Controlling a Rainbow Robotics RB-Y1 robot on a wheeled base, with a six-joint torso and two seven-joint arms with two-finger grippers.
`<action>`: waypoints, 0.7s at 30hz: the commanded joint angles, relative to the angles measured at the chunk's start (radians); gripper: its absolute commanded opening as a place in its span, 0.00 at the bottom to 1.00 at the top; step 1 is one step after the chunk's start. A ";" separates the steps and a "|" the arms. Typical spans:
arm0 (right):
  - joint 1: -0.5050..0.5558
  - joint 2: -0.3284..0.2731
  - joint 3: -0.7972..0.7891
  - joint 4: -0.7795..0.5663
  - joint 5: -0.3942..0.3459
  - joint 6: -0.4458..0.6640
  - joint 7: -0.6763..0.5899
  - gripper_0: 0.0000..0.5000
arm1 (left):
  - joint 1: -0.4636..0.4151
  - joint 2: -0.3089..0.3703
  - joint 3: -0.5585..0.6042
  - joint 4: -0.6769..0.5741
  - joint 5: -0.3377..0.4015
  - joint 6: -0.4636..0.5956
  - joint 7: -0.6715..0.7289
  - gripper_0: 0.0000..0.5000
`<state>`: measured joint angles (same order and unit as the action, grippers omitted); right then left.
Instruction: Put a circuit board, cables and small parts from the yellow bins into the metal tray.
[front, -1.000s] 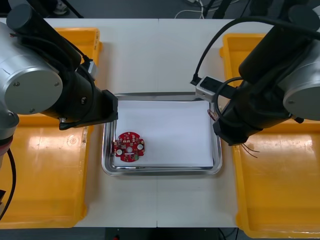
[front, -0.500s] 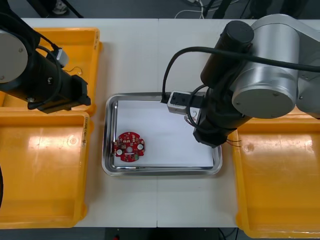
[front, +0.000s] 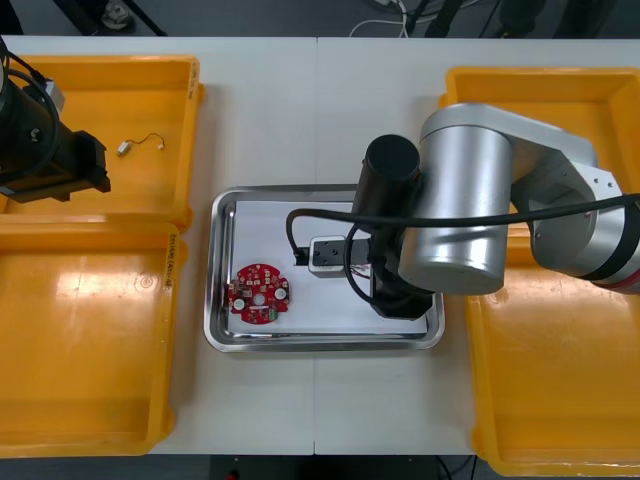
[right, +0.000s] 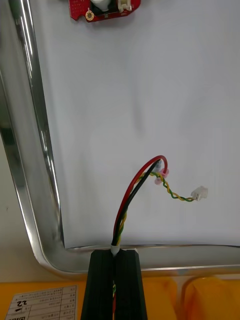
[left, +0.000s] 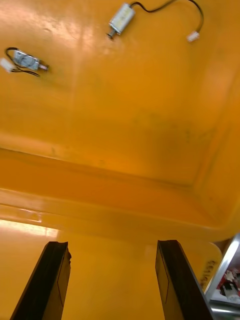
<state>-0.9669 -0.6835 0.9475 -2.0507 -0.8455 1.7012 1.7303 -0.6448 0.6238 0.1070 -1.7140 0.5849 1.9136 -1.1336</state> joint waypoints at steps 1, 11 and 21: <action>-0.042 0.033 0.080 0.001 0.066 -0.037 0.006 0.00 | -0.090 0.044 0.037 0.073 -0.071 0.006 -0.203 1.00; -0.033 0.084 0.125 0.104 0.102 -0.064 0.014 0.00 | -0.173 0.044 0.071 0.264 -0.126 0.006 -0.350 1.00; 0.007 0.116 0.146 0.119 0.174 -0.097 0.006 0.00 | -0.219 0.045 0.076 0.393 -0.152 -0.099 -0.408 1.00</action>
<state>-0.9631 -0.5866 1.0739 -1.9237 -0.6859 1.6215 1.7303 -0.8072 0.6244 0.1579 -1.3359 0.4417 1.8670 -1.4433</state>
